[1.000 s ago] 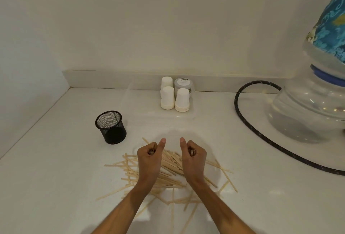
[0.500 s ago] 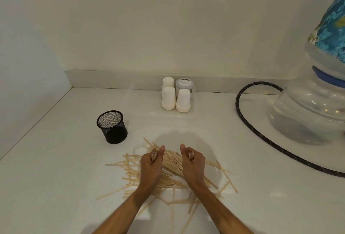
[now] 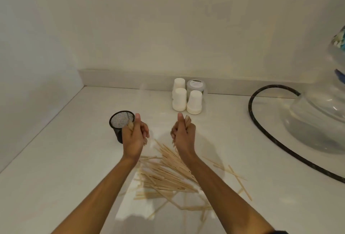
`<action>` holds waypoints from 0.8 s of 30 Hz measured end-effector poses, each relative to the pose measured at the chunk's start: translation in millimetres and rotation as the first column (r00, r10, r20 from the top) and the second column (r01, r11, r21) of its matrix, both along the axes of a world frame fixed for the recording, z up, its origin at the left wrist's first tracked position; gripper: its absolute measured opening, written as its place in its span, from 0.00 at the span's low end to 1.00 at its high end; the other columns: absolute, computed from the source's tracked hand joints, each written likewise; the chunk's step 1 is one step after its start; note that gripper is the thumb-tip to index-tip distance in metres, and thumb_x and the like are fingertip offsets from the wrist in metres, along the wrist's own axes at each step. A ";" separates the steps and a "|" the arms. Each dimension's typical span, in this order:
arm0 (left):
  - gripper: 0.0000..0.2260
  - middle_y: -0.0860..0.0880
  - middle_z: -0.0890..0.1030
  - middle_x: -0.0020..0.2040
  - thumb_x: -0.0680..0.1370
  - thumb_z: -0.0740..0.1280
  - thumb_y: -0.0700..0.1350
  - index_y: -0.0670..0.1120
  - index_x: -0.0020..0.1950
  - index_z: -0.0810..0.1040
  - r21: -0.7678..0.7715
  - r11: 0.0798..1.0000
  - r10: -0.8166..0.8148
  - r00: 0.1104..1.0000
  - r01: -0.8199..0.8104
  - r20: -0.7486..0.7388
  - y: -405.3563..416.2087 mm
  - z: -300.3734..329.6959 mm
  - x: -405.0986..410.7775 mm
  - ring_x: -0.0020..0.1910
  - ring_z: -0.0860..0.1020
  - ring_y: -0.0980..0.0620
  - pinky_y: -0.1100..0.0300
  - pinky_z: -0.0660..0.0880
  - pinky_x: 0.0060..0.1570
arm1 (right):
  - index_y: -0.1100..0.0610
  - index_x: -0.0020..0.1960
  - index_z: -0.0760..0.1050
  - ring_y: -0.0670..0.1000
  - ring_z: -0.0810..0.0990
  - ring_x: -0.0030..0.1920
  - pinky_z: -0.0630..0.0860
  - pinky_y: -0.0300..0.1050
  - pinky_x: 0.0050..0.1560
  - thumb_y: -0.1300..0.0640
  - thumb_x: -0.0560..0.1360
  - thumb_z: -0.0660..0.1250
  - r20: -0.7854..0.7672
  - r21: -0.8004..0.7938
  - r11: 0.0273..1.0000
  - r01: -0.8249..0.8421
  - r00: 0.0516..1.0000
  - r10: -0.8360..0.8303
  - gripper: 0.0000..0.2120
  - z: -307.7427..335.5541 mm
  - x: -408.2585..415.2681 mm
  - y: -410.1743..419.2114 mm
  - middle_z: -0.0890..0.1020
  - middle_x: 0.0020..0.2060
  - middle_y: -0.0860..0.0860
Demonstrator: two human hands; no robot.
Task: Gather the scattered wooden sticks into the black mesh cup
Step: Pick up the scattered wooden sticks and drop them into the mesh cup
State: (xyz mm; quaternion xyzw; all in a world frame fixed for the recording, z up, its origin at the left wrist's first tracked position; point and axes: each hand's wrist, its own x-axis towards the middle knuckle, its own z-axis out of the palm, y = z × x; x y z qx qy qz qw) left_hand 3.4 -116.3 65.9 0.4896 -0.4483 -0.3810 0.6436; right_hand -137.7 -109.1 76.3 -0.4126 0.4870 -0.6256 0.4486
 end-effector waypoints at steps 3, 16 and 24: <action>0.26 0.49 0.75 0.26 0.83 0.57 0.57 0.46 0.29 0.76 -0.017 0.999 0.045 0.997 -0.044 0.065 -14.1 11.2 21.5 0.25 0.73 0.52 0.63 0.70 0.26 | 0.59 0.30 0.66 0.49 0.65 0.24 0.64 0.41 0.25 0.50 0.83 0.58 0.061 -0.010 1.000 -0.009 0.998 0.010 0.25 12.5 24.2 -18.2 0.66 0.24 0.54; 0.27 0.54 0.79 0.25 0.81 0.53 0.64 0.54 0.28 0.78 -0.022 0.971 0.236 0.954 -0.236 0.186 -81.4 42.4 90.9 0.21 0.75 0.55 0.71 0.72 0.29 | 0.54 0.29 0.61 0.47 0.64 0.24 0.65 0.41 0.28 0.43 0.82 0.56 0.232 -0.009 0.998 0.065 0.971 -0.061 0.26 48.9 130.0 -99.1 0.65 0.21 0.47; 0.27 0.48 0.79 0.26 0.81 0.54 0.62 0.49 0.30 0.78 0.009 0.971 0.232 0.955 -0.238 0.184 -92.4 28.2 103.5 0.23 0.76 0.53 0.65 0.74 0.33 | 0.54 0.28 0.60 0.47 0.63 0.24 0.65 0.40 0.28 0.42 0.81 0.57 0.107 -0.050 0.994 0.094 0.990 -0.088 0.27 30.6 165.8 -119.8 0.65 0.21 0.48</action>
